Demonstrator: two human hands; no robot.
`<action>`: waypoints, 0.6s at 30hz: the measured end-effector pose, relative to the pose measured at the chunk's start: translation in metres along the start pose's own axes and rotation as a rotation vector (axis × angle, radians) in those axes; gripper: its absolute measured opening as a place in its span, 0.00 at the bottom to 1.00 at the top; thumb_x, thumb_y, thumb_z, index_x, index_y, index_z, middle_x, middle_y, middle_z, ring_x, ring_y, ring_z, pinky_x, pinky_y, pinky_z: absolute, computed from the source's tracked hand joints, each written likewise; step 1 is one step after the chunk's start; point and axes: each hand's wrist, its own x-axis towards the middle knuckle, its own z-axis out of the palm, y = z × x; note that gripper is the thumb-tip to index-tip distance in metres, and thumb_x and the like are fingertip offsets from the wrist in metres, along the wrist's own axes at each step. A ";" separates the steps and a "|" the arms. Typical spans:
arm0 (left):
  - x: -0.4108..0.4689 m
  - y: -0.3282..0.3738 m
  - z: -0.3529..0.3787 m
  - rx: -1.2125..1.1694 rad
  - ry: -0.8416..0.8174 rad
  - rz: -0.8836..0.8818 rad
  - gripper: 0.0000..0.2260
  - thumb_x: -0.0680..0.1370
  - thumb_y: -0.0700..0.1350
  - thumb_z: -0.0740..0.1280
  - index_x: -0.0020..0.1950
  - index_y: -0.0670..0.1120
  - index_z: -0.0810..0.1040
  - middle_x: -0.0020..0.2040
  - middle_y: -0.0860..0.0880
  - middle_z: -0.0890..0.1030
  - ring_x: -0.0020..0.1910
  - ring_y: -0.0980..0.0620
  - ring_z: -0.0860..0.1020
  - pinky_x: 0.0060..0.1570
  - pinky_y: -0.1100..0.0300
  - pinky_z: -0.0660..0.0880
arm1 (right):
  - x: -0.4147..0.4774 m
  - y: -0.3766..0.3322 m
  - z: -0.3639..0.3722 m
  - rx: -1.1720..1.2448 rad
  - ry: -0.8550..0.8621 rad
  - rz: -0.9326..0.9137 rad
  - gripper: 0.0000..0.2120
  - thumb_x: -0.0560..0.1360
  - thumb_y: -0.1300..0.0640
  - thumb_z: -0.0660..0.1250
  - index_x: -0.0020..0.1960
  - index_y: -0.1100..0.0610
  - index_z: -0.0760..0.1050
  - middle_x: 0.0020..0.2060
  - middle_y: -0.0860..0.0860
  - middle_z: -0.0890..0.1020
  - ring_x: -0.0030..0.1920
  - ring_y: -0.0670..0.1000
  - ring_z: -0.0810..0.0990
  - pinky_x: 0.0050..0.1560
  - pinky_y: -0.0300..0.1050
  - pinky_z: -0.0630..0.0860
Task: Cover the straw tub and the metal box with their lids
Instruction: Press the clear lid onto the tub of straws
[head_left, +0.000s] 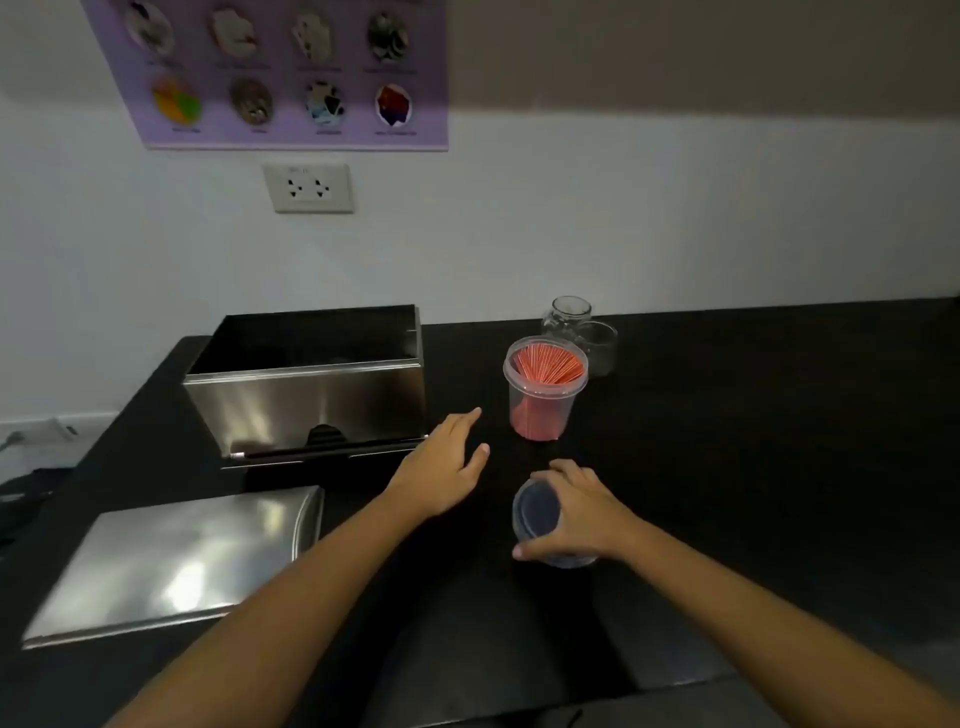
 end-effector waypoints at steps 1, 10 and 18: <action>0.003 0.001 0.003 -0.018 -0.009 -0.033 0.26 0.79 0.52 0.57 0.74 0.50 0.54 0.74 0.48 0.62 0.69 0.50 0.66 0.64 0.53 0.68 | 0.002 0.003 -0.002 -0.043 -0.033 -0.026 0.50 0.56 0.31 0.69 0.71 0.49 0.54 0.72 0.52 0.54 0.71 0.56 0.54 0.68 0.54 0.59; 0.028 -0.006 0.033 -0.126 0.026 -0.218 0.27 0.78 0.51 0.60 0.74 0.48 0.54 0.74 0.45 0.63 0.71 0.49 0.65 0.67 0.54 0.65 | 0.032 0.026 -0.007 -0.273 -0.173 -0.128 0.51 0.58 0.35 0.71 0.72 0.45 0.46 0.69 0.54 0.55 0.67 0.56 0.58 0.63 0.54 0.65; 0.047 -0.005 0.029 -0.215 0.007 -0.267 0.28 0.77 0.54 0.60 0.74 0.49 0.54 0.74 0.45 0.63 0.71 0.49 0.64 0.67 0.53 0.62 | 0.043 0.048 -0.033 -0.009 -0.087 -0.007 0.50 0.53 0.32 0.70 0.69 0.43 0.52 0.64 0.51 0.62 0.64 0.54 0.62 0.57 0.50 0.68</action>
